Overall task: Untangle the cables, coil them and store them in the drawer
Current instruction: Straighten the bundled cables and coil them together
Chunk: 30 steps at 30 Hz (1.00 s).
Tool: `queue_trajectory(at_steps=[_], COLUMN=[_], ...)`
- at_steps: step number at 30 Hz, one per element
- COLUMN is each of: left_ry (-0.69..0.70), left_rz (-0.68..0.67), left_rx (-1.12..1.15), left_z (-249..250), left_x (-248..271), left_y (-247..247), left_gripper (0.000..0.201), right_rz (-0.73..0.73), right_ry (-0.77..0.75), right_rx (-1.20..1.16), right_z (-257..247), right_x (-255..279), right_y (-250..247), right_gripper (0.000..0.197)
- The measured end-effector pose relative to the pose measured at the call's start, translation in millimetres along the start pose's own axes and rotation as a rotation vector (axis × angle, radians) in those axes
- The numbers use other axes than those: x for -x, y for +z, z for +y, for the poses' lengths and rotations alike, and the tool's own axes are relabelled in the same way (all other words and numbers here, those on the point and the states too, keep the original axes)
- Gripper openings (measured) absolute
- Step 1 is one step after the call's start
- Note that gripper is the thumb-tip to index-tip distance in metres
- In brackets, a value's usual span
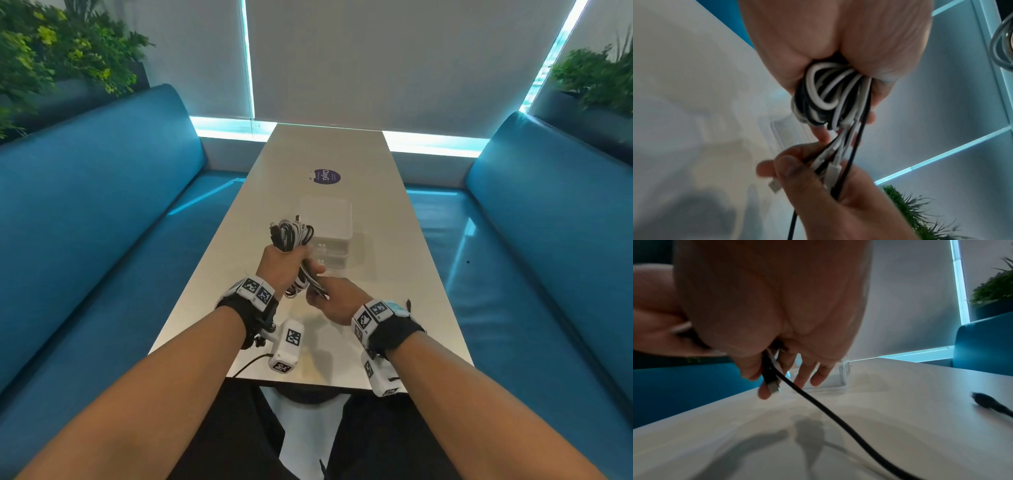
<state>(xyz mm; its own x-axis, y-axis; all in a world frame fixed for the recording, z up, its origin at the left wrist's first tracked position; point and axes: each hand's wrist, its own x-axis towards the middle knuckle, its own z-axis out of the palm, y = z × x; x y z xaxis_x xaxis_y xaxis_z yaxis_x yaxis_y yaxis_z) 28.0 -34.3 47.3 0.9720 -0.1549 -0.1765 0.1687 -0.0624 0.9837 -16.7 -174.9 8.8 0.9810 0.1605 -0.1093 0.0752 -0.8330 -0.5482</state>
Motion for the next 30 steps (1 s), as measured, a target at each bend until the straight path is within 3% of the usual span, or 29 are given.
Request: queue_trajectory(at_steps=[3,9,15,20,26,30], left_ry=[0.011,0.014,0.007,0.081,0.170,0.225], left_rz=[0.015,0.116,0.128,0.097,-0.111,-0.265], left_rx=[-0.007,-0.065,-0.093,-0.149,-0.375,-0.474], left_z=[2,-1,1,5,-8,-16], left_x=[1,1,-1,-3,1,9], left_y=[-1,0,-8,-11,-17,-10], left_gripper=[0.032,0.008,0.016,0.021,0.025,0.021], right_rz=[-0.032,-0.109,-0.106,-0.079,-0.083,0.021], right_ry=[0.066,0.088,0.119,0.139,0.213,0.243], right_rx=[-0.107,-0.091,0.003,0.033,-0.026,-0.049], right_z=[3,-8,8,12,14,8], right_x=[5,3,3,5,2,-2], right_y=[-1,3,2,3,-11,-16], right_gripper=[0.017,0.020,0.021,0.024,0.025,0.030])
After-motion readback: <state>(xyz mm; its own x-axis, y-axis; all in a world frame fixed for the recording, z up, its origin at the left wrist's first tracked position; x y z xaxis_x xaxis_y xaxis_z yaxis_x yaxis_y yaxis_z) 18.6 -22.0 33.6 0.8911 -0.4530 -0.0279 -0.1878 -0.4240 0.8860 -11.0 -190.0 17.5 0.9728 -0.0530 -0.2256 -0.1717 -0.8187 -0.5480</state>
